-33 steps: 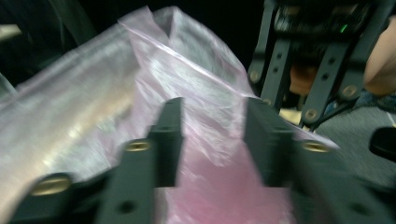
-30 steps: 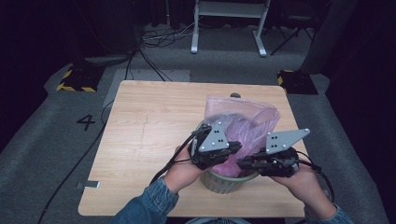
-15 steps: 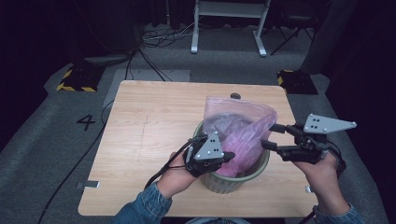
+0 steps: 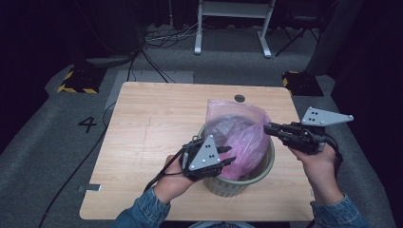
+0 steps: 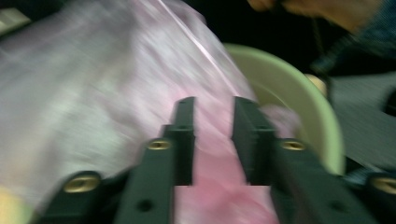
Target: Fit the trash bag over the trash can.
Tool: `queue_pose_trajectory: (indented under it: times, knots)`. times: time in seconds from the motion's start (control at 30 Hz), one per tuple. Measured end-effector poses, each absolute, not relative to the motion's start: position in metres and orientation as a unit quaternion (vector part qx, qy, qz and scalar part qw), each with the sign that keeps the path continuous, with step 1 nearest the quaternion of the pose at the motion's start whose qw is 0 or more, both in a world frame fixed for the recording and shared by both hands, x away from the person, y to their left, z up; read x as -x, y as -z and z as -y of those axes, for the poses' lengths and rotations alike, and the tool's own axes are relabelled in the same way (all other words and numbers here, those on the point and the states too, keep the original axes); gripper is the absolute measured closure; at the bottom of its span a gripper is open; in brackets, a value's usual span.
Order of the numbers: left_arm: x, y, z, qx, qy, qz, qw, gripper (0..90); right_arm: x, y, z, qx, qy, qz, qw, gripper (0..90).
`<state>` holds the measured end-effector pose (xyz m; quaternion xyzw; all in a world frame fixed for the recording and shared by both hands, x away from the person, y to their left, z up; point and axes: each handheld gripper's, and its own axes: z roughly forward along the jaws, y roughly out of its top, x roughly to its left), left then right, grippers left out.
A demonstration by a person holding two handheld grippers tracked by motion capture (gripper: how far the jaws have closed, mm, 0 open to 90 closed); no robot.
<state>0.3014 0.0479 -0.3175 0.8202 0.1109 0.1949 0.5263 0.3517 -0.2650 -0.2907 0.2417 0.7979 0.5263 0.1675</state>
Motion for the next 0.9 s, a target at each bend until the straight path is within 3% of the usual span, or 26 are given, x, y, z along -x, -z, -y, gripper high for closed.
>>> queue_pose_trajectory:
  times: [0.1,0.23,0.67,0.8,0.9]
  knots:
    - [-0.309,0.31,-0.05,-0.811,-0.207,-0.11,0.536,55.4,-0.349,0.29,0.262,-0.216,-0.531,-0.804,0.155,86.3]
    - [-0.323,0.3,-0.045,-0.8,-0.208,-0.097,0.555,51.3,-0.349,0.29,0.257,-0.184,-0.544,-0.809,0.125,86.3]
    - [-0.346,0.292,-0.025,-0.786,-0.164,-0.071,0.592,50.0,-0.352,0.296,0.246,-0.143,-0.548,-0.821,0.077,86.1]
    - [-0.348,0.293,-0.021,-0.798,-0.146,-0.065,0.581,55.2,-0.354,0.297,0.245,-0.128,-0.553,-0.821,0.063,86.1]
    - [-0.354,0.293,-0.022,-0.81,-0.112,-0.081,0.57,70.9,-0.355,0.296,0.246,-0.121,-0.561,-0.817,0.057,85.7]
